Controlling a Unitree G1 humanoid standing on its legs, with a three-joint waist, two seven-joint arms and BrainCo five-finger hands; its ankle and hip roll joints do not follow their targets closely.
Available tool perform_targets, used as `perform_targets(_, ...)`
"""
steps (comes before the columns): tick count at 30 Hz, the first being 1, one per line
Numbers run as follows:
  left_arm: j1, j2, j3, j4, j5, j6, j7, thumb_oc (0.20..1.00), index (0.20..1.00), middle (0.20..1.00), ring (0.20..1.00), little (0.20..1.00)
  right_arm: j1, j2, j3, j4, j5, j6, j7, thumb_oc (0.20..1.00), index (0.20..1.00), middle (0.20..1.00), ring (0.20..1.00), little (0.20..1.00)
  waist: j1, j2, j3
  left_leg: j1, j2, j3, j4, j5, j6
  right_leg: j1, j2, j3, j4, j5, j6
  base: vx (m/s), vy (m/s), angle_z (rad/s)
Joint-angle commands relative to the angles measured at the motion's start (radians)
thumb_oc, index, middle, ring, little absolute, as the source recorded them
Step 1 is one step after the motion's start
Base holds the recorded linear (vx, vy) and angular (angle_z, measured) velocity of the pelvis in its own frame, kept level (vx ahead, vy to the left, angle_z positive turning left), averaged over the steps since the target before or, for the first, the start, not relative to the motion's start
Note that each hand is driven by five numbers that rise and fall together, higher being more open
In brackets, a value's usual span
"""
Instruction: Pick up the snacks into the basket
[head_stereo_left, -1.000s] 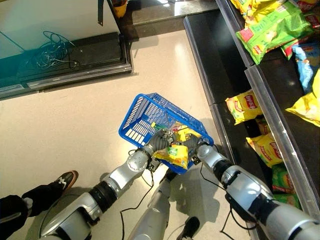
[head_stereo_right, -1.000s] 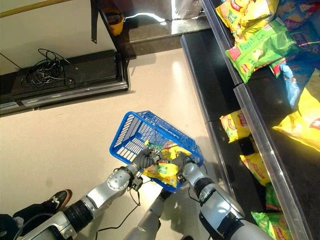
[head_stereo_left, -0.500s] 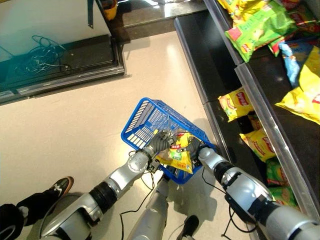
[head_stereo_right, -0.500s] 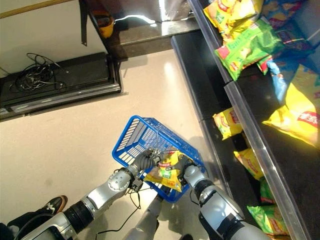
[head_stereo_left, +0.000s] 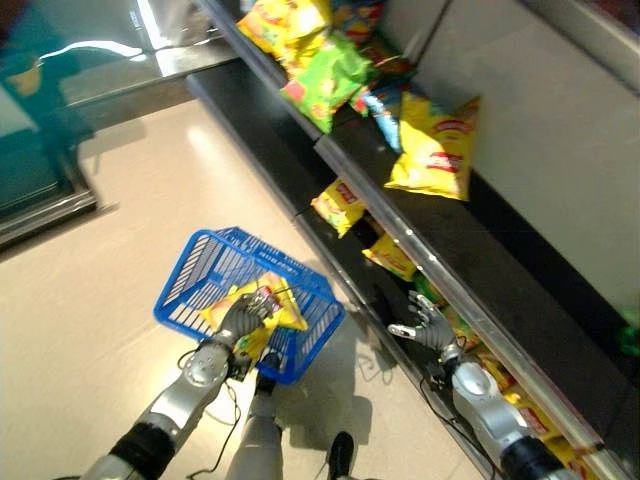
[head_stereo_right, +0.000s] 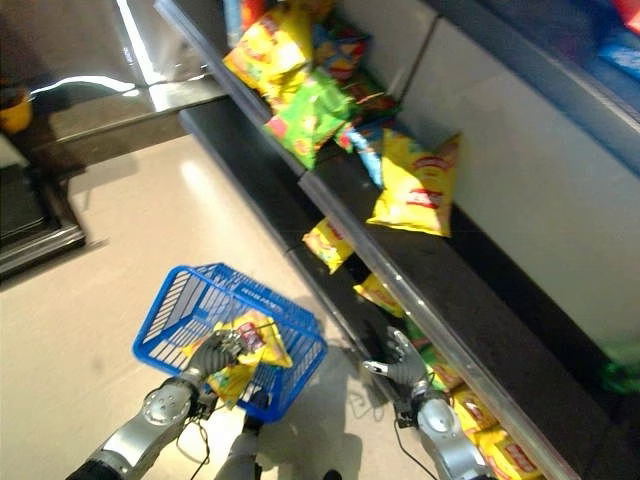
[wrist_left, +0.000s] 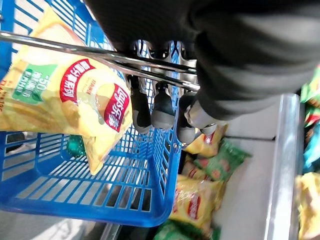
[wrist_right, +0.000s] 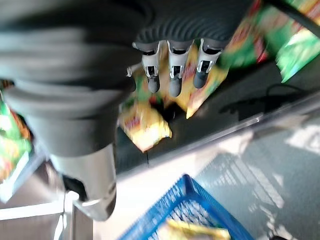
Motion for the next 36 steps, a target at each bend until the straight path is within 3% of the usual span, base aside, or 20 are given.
perform_targets(1,-0.022,-0.054,0.075,-0.095,0.054,-0.154,-0.016,0.200,0.200,0.200,0.200,0.200,0.037,-0.021,-0.023,-0.038,0.021,-0.062,0.030,1.000,1.000,1.000,1.000,1.000,-0.015,0.017,-0.108,0.011,0.020,0.010,0.054,-0.116,-0.012,-0.018,-0.039,0.018,-0.011,0.011,0.051,0.01,0.024,-0.55)
perform_targets(11,0.149,-0.088,0.213,0.033,0.068,-0.150,-0.054,0.200,0.200,0.200,0.200,0.200,0.196,0.003,-0.131,0.054,-0.003,-0.055,0.046,1.000,1.000,1.000,1.000,1.000,-0.073,0.018,-0.167,0.110,0.057,0.101,0.055,-0.151,-0.001,0.006,-0.034,0.098,-0.006,0.024,0.054,0.04,0.032,-0.30)
perform_targets(18,0.279,-0.150,0.274,0.296,0.099,-0.131,-0.098,0.200,0.200,0.200,0.200,0.200,0.243,0.031,-0.155,0.394,-0.065,-0.030,0.028,1.000,1.000,1.000,1.000,1.000,-0.095,0.047,-0.229,0.239,0.063,0.172,-0.007,-0.163,0.013,0.033,-0.024,0.134,0.029,0.044,0.076,0.07,0.061,-0.47)
perform_targets(20,0.301,-0.175,0.295,0.399,0.119,-0.123,-0.097,0.200,0.200,0.200,0.200,0.200,0.236,0.049,-0.157,0.509,-0.089,-0.021,0.011,1.000,1.000,1.000,1.000,1.000,-0.094,0.060,-0.238,0.289,0.070,0.211,-0.039,-0.164,0.014,0.034,-0.023,0.100,0.041,0.059,0.085,-0.01,0.064,-0.48)
perform_targets(23,0.308,-0.203,0.310,0.501,0.136,-0.117,-0.092,0.200,0.200,0.200,0.200,0.200,0.214,0.069,-0.177,0.656,-0.073,0.002,-0.005,1.000,1.000,1.000,1.000,1.000,-0.083,0.082,-0.250,0.339,0.084,0.265,-0.087,-0.146,0.000,0.035,-0.046,-0.057,0.018,0.106,0.084,-0.03,0.035,-1.10)
perform_targets(31,0.289,-0.268,0.309,0.813,0.217,-0.083,-0.089,0.200,0.200,0.200,0.200,0.200,0.200,0.068,-0.194,0.887,-0.094,0.053,-0.023,1.000,1.000,1.000,1.000,1.000,-0.113,0.119,-0.322,0.408,0.080,0.300,-0.113,-0.157,-0.009,0.094,-0.032,-0.019,-0.109,0.142,0.072,0.05,0.007,-0.35)
perform_targets(36,0.271,-0.302,0.273,0.851,0.235,-0.086,-0.089,0.200,0.200,0.200,0.200,0.200,0.178,0.075,-0.155,0.876,-0.087,0.048,-0.014,1.000,1.000,1.000,1.000,1.000,-0.118,0.131,-0.332,0.409,0.074,0.267,-0.083,-0.178,-0.008,0.104,-0.017,0.034,-0.134,0.146,0.056,0.01,-0.030,-0.15)
